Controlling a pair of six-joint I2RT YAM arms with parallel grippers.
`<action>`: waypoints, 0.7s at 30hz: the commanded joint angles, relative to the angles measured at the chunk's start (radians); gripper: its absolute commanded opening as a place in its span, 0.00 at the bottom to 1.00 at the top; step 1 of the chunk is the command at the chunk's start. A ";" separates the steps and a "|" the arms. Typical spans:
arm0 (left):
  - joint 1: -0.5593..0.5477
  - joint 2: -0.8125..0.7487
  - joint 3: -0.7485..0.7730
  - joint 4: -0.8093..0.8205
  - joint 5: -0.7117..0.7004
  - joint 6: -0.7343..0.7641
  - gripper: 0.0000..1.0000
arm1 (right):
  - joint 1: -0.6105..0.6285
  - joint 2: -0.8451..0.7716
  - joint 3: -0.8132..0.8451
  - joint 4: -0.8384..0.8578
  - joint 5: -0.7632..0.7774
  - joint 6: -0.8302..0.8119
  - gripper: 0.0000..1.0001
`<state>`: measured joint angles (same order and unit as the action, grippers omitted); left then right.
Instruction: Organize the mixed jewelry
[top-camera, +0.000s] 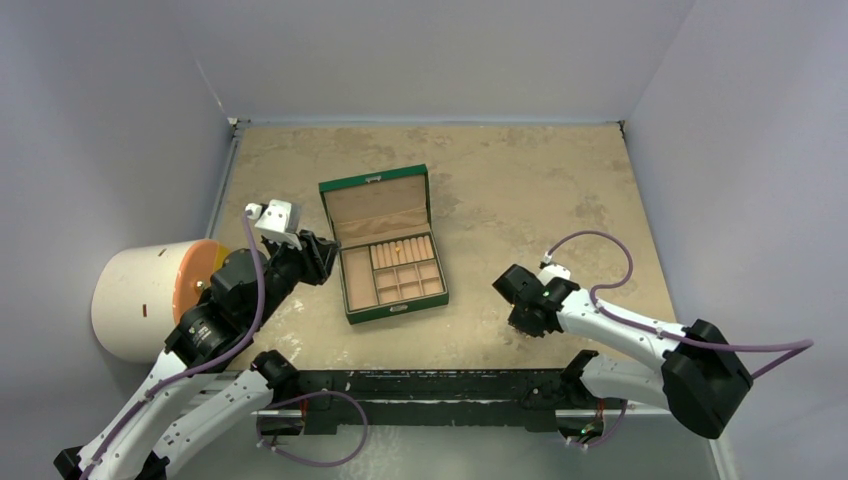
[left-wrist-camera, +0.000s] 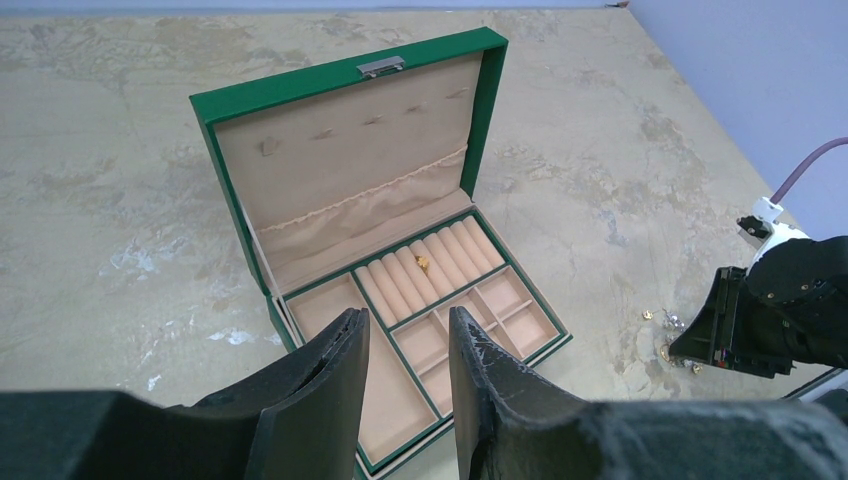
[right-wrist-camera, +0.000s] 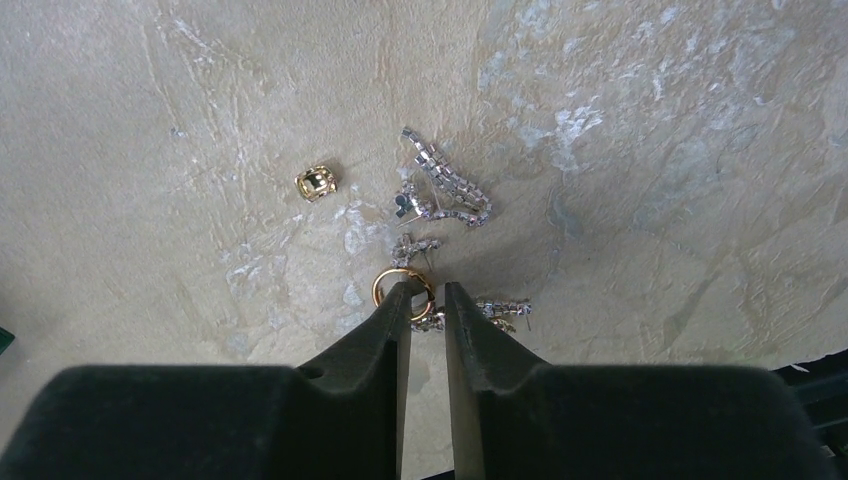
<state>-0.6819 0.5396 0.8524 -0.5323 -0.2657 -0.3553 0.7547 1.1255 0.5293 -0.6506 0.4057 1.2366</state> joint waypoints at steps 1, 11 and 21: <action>0.004 0.005 0.003 0.039 0.005 0.003 0.34 | -0.008 0.006 -0.008 -0.001 0.015 -0.001 0.20; 0.004 0.004 0.003 0.038 0.005 0.003 0.34 | -0.007 0.047 0.014 0.008 -0.005 -0.038 0.12; 0.003 -0.006 0.003 0.038 0.003 0.002 0.34 | -0.007 0.098 0.045 0.074 -0.024 -0.093 0.00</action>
<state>-0.6819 0.5392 0.8524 -0.5327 -0.2657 -0.3553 0.7513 1.1900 0.5560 -0.6151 0.3973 1.1698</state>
